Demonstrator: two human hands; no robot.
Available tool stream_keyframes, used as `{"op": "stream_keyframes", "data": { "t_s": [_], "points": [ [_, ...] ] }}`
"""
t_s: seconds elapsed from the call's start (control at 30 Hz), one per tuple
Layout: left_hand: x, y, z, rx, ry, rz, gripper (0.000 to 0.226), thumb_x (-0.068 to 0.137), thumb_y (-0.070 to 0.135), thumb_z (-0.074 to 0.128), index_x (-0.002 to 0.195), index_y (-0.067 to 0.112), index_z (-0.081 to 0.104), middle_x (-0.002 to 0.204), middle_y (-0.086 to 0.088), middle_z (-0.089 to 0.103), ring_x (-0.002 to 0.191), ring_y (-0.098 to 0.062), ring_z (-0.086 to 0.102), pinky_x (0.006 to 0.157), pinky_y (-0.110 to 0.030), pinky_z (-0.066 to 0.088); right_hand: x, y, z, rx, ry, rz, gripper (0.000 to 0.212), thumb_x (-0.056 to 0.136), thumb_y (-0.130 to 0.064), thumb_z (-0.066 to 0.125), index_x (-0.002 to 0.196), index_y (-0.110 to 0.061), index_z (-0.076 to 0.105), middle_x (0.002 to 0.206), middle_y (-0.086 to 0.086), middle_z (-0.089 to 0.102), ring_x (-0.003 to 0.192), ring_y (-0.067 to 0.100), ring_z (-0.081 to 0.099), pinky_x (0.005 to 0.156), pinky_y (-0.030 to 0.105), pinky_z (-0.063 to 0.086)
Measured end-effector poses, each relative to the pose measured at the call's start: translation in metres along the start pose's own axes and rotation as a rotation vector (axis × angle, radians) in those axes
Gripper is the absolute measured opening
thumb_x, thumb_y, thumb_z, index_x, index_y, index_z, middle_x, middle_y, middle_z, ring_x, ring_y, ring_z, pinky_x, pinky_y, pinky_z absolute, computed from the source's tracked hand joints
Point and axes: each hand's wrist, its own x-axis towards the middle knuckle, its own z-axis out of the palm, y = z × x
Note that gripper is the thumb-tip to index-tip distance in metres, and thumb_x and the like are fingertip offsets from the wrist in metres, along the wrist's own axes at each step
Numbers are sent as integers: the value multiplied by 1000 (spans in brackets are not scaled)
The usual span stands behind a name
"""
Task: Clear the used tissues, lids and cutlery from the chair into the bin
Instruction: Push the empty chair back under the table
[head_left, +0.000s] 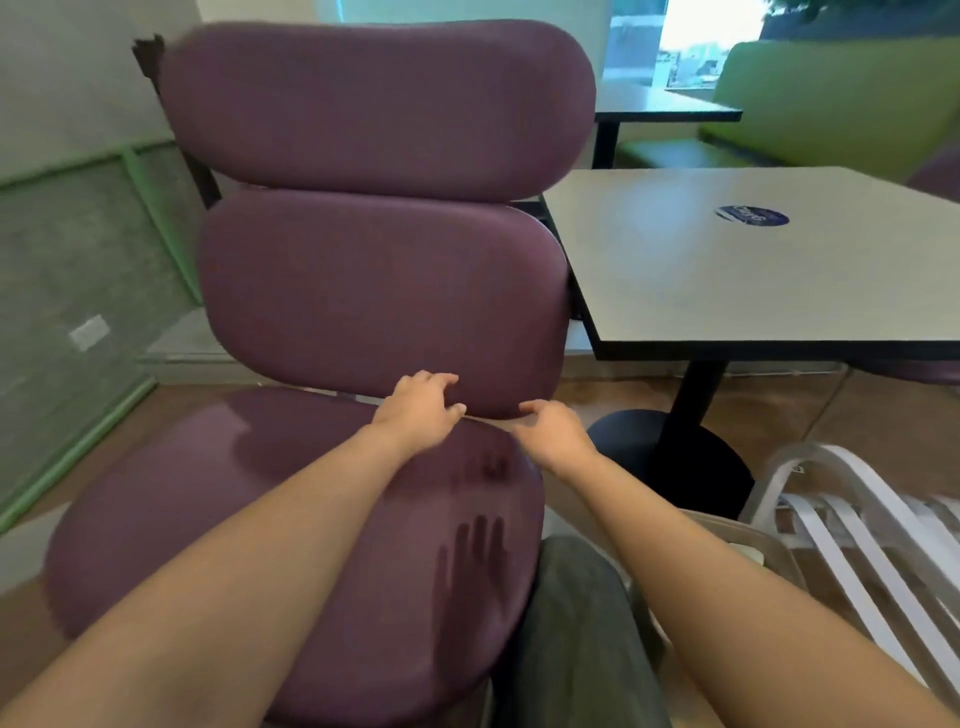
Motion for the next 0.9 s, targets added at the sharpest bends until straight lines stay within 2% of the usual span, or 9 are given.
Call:
{"op": "stream_keyframes", "data": {
  "t_s": [0.3,0.47,0.67,0.9],
  "points": [
    [10,-41,-100,194,113,-9,61,96,49,47,150,24,30,151,-2,36,139,-26,31,109,-45,33,26,-130,-9,-241,-19,-223,58,93,-36,52,147,-20,39,152,6,39,139,29,35,115,46,30],
    [32,-59,-154,232,192,-3,64,96,49,47,151,22,27,153,-3,34,139,-27,30,109,-44,33,49,-199,-25,-321,32,-318,60,93,-37,51,149,-20,37,154,7,36,141,30,33,116,46,28],
    [86,-70,-216,243,326,62,62,98,46,46,151,20,28,152,-3,34,140,-26,30,109,-43,32,96,-266,-48,-356,98,-397,60,94,-37,51,149,-19,35,155,4,34,143,26,29,118,44,24],
    [165,-63,-296,225,419,108,59,98,43,46,150,21,29,152,-2,36,139,-25,30,110,-42,31,161,-345,-101,-389,191,-469,61,93,-36,53,149,-20,36,157,4,31,146,24,24,120,43,13]
  ]
}}
